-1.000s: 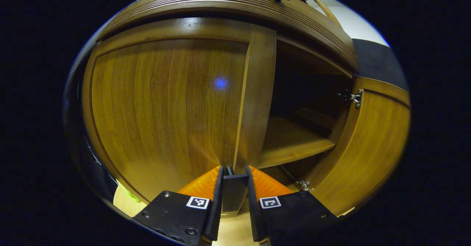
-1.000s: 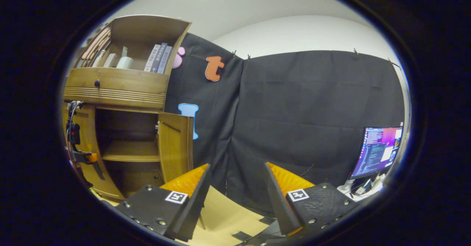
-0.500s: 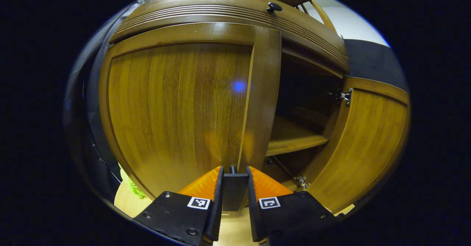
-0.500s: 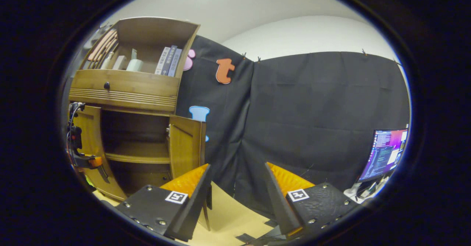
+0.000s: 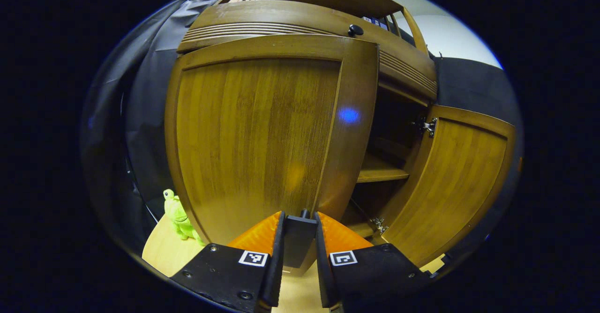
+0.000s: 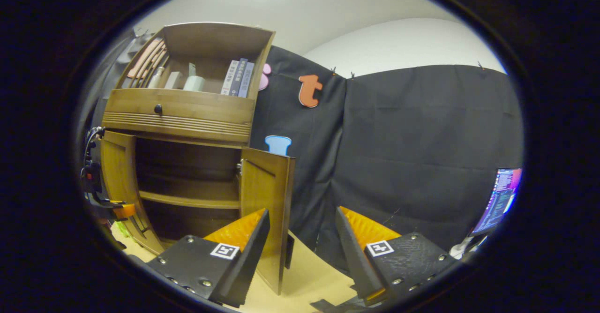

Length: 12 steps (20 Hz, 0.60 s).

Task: Open the right door of the double-door shoe cabinet with the right hand, and open the left door with the left hand.

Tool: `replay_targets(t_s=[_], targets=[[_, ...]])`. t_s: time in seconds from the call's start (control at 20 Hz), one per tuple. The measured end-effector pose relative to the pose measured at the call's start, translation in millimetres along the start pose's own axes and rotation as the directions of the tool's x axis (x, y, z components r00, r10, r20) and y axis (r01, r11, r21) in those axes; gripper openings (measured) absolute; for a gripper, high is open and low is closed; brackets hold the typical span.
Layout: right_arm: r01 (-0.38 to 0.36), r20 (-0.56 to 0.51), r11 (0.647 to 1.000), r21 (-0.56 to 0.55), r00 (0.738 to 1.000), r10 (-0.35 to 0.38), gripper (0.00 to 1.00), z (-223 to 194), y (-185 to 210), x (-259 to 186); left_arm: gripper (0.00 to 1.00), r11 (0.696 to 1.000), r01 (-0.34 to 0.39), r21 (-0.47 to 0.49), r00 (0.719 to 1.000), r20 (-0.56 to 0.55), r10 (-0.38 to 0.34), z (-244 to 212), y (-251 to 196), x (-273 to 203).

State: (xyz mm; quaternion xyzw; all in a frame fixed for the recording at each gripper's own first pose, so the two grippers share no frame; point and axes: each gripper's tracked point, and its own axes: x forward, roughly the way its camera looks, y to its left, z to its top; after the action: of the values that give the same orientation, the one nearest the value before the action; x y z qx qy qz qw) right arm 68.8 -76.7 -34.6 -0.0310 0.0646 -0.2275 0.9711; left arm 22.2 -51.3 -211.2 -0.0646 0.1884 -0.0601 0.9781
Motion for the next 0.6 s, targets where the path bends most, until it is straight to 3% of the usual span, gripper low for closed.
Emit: replay_targets(t_s=[0.05, 0.2, 0.3, 0.4, 0.6], targets=[[-0.018, 0.0, 1.0, -0.002, 1.0, 0.018, 0.83, -0.6, 5.2, 1.4, 0.36, 1.0, -0.002, -0.009, 1.0, 0.002, 0.002, -0.7, 2.6, -5.9], [-0.08, -0.001, 0.997, -0.007, 0.997, 0.08, 0.8, -0.3, 25.6, 9.5, 0.34, 0.999, -0.008, -0.034, 1.0, 0.005, 0.008, -3.3, 8.4, -20.1], [-0.126, -0.002, 0.992, -0.007, 0.992, 0.126, 0.83, -0.4, 42.6, 12.1, 0.36, 0.999, -0.016, -0.046, 1.0, 0.008, 0.017, -4.3, 13.5, -30.9], [-0.175, -0.001, 0.985, -0.008, 0.985, 0.175, 0.8, 0.2, 63.5, 18.7, 0.34, 0.998, -0.025, -0.058, 1.0, 0.011, 0.025, -5.7, 18.7, -40.7], [-0.268, 0.001, 0.963, -0.011, 0.963, 0.268, 0.83, 1.3, 103.4, 25.5, 0.34, 0.995, -0.042, -0.085, 0.999, 0.017, 0.043, -11.7, 31.6, -60.1]])
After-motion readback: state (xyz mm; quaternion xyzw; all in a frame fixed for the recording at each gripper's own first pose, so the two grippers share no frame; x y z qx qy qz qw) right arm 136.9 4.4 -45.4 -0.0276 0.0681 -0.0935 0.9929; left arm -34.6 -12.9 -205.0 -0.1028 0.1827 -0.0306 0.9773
